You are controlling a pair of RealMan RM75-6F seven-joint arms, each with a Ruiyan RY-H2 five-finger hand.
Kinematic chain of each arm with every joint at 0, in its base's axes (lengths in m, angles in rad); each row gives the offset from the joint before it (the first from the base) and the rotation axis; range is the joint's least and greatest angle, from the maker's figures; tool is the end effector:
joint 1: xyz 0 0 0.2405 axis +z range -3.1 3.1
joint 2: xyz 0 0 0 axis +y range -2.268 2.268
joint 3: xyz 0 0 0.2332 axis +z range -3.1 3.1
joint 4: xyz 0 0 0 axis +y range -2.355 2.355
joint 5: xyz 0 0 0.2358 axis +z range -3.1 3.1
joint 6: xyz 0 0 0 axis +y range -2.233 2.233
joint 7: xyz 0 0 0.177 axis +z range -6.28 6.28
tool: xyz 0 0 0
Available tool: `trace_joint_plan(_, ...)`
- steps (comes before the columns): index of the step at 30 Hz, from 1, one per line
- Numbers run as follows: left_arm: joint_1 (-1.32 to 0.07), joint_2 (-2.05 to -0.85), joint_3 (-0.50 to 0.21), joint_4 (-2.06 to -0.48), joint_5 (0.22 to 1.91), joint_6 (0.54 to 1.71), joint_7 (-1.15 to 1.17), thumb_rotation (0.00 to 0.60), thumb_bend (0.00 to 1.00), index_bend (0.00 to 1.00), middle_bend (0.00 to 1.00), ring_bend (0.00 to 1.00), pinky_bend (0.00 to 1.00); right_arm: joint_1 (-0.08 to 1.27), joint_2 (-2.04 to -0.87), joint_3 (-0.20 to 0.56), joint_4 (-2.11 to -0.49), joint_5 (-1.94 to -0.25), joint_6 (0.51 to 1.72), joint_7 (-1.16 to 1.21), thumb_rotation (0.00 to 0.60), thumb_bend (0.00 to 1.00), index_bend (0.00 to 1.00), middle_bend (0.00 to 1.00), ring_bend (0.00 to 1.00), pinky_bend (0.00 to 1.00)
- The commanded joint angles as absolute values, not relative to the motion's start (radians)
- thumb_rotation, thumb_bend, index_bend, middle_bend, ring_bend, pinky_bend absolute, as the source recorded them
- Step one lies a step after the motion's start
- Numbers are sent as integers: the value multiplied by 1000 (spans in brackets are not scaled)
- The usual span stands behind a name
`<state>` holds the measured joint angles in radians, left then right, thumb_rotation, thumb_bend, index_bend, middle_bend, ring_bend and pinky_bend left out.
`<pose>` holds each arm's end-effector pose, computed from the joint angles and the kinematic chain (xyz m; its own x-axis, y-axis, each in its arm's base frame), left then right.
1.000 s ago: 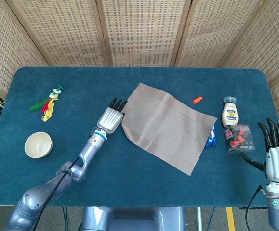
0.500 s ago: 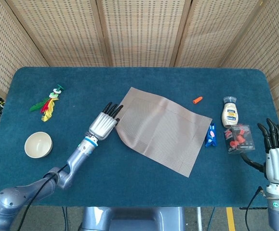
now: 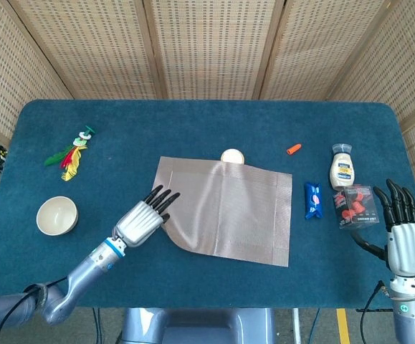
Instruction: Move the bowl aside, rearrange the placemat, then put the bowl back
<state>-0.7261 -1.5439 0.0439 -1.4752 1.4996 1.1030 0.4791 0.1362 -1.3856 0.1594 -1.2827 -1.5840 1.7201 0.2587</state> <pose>-0.1162 0.2954 -0.0717 0.7004 -0.0010 0.7138 0.5204 -0.6838 -0.5115 -0.2863 -0.2459 0.1258 0.1580 0.3201 0.9341 -0.9587 -0.1769 0.2227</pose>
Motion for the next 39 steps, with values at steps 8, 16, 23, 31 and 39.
trace_joint_plan(8,-660,-1466,122,-1583,1582,1133,531,600,550,707,0,0,0,130,-1377,156,-1297,-1589,1728,260,600,199,141,0,0,0)
trace_joint_plan(16,-639,-1445,144,-1603,1617,1127,523,600,550,708,0,0,0,130,-1377,154,-1300,-1590,1724,260,600,199,142,0,0,0)
trace_joint_plan(23,-624,-1429,154,-1617,1652,1126,527,600,550,709,0,0,0,131,-1377,153,-1302,-1592,1723,259,600,199,142,0,0,0)
trace_joint_plan(31,-611,-1409,159,-1629,1676,1112,534,600,549,705,0,0,0,129,-1374,153,-1308,-1593,1725,264,600,199,142,0,0,0)
trace_joint_plan(39,-601,-1381,152,-1645,1690,1108,532,600,375,205,0,0,0,128,-1373,153,-1312,-1592,1725,260,600,200,142,0,0,0)
